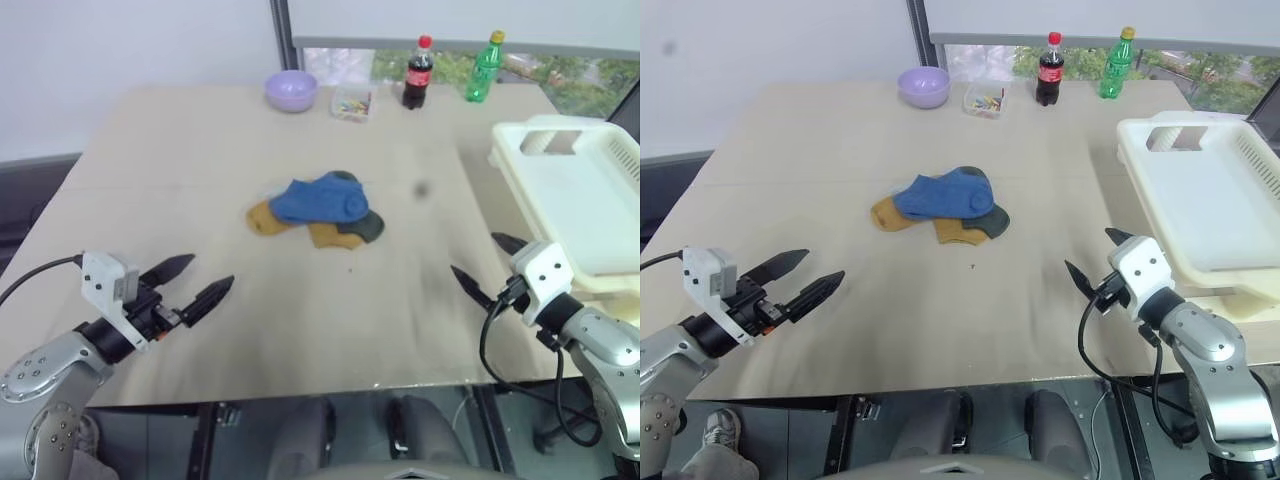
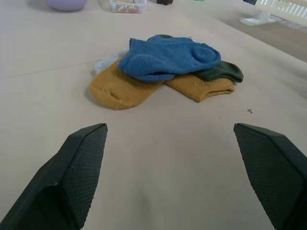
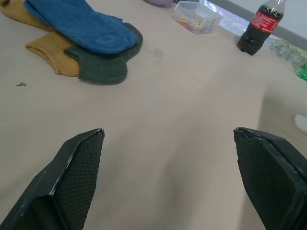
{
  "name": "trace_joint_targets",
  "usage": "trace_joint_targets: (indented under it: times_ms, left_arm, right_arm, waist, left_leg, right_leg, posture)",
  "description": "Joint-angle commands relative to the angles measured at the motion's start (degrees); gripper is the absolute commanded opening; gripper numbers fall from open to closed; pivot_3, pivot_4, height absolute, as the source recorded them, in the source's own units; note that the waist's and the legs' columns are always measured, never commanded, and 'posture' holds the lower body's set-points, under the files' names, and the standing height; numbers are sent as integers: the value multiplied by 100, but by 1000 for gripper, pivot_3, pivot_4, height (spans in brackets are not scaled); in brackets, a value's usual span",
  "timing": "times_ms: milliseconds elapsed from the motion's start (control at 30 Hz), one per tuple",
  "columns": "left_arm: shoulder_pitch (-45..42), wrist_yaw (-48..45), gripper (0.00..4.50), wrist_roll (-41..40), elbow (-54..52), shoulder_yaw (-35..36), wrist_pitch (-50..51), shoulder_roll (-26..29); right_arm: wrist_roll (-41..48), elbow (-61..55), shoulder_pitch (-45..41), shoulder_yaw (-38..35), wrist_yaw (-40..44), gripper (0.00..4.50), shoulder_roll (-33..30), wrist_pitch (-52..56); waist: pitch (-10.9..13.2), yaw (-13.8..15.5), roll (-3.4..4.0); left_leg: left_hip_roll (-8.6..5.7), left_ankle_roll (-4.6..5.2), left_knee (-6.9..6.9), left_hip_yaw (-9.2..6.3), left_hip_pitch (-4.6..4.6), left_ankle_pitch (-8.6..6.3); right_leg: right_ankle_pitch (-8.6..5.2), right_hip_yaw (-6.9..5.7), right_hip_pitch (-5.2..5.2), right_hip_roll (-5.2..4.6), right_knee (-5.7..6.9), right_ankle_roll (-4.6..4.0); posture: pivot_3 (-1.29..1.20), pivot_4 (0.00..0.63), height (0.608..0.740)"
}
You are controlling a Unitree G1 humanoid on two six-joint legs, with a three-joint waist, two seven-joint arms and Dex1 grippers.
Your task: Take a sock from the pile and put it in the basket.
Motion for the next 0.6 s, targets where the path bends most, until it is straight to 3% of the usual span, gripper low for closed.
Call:
trace_joint_targets:
  times_ms: [33, 333, 567, 600]
  left_arm:
    - [-57, 52, 4500, -83, -185, 96, 32, 57]
    - [-388, 267, 4500, -111, -338, -171, 217, -20]
    - [-564, 370, 4500, -71, -381, -320, 260, 1]
    - [-561, 405, 4500, -29, -413, -335, 243, 5]
  right_arm:
    - [10, -188, -91, -91, -56, 4419, -35, -49]
    - [-836, 899, -1506, 1246, -32, 4419, 142, -595]
    - [-1660, 3597, -3925, 2531, -44, 4419, 1239, -1131]
    - [-1756, 4024, -4187, 2648, -76, 4038, 1442, -1277]
  waist:
    - [0, 0, 0]
    - [3, -28, -1]
    - [12, -47, -5]
    - [12, -44, -5]
  left_leg:
    - [0, 0, 0, 0, 0, 0]
    - [1, 0, -1, 5, 2, 0]
    - [2, 0, -5, 11, 7, 1]
    - [1, 0, -8, 10, 5, 1]
  right_leg:
    - [0, 0, 0, 0, 0, 0]
    - [10, 4, -1, 4, 0, -16]
    - [13, 10, -6, 36, 6, -21]
    - [14, 10, -7, 37, 6, -22]
  posture:
    - [0, 150, 740]
    - [0, 150, 740]
    - [0, 150, 740]
    - [0, 150, 740]
